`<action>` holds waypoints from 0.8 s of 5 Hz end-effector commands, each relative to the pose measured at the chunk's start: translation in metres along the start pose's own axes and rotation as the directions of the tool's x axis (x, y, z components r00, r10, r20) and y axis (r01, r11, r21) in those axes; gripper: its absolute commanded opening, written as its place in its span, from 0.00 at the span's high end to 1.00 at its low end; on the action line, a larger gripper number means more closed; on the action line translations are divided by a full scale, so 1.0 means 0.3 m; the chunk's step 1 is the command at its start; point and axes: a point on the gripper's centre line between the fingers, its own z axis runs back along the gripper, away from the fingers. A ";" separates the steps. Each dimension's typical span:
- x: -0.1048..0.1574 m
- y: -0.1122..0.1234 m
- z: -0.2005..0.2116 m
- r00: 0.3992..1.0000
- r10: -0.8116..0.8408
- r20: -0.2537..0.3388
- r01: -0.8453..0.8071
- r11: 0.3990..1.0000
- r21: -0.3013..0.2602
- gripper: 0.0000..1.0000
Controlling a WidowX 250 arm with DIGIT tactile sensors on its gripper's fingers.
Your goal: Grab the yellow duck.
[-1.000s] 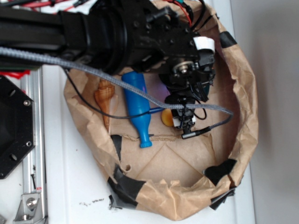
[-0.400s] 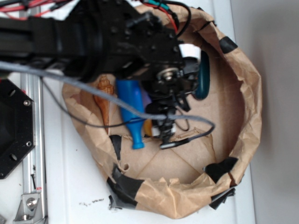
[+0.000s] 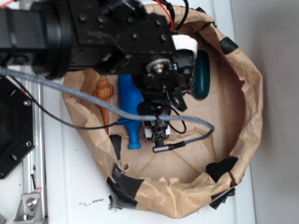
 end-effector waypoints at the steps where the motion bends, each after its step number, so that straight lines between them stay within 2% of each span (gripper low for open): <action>1: 0.030 0.007 0.025 0.999 -0.010 0.053 0.009 1.000 0.016 0.00; 2: 0.013 0.028 -0.052 1.000 -0.012 0.006 0.012 0.999 0.043 0.00; 3: -0.006 -0.016 -0.142 0.997 -0.050 -0.056 0.050 0.999 0.014 0.00; 4: -0.042 -0.095 -0.161 0.991 -0.104 -0.086 0.104 0.995 -0.007 0.00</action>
